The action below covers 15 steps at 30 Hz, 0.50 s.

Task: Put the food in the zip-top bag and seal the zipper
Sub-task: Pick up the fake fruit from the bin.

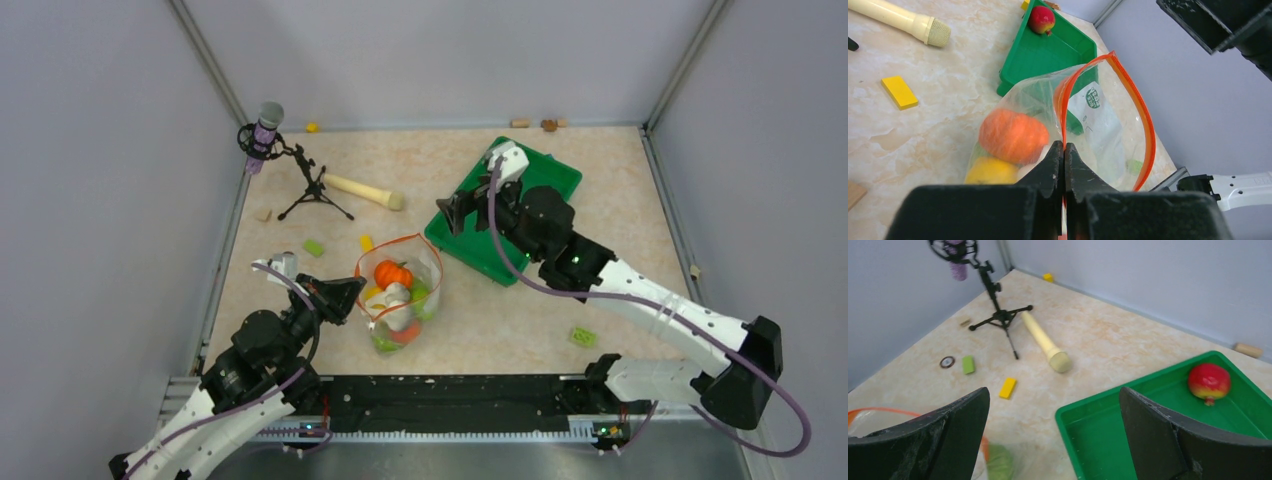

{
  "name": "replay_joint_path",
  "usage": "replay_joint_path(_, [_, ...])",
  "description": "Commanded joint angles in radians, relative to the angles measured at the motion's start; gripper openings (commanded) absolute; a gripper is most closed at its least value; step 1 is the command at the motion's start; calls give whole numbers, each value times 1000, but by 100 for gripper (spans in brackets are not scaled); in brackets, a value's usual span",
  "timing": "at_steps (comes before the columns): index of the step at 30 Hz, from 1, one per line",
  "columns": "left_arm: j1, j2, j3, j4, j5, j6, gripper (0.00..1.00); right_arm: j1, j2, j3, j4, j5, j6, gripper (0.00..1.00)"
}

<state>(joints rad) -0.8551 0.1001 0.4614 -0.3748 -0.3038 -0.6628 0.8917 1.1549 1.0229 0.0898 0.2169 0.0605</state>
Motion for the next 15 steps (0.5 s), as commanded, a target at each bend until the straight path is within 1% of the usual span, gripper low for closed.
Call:
replay_joint_path(1, [4,-14,-3,47,6,3,0,-122,7,4,23,-1,89,99])
replay_joint_path(4, [3,-12,-3,48,7,4,0,-212,49,-10,60,-36,113,99])
replay_joint_path(11, [4,-10,-9,54,-1,7,0,-373,229,-6,138,-115,119,99])
replay_joint_path(15, [3,-6,-10,59,-1,13,0,-433,344,-32,265,-115,97,99])
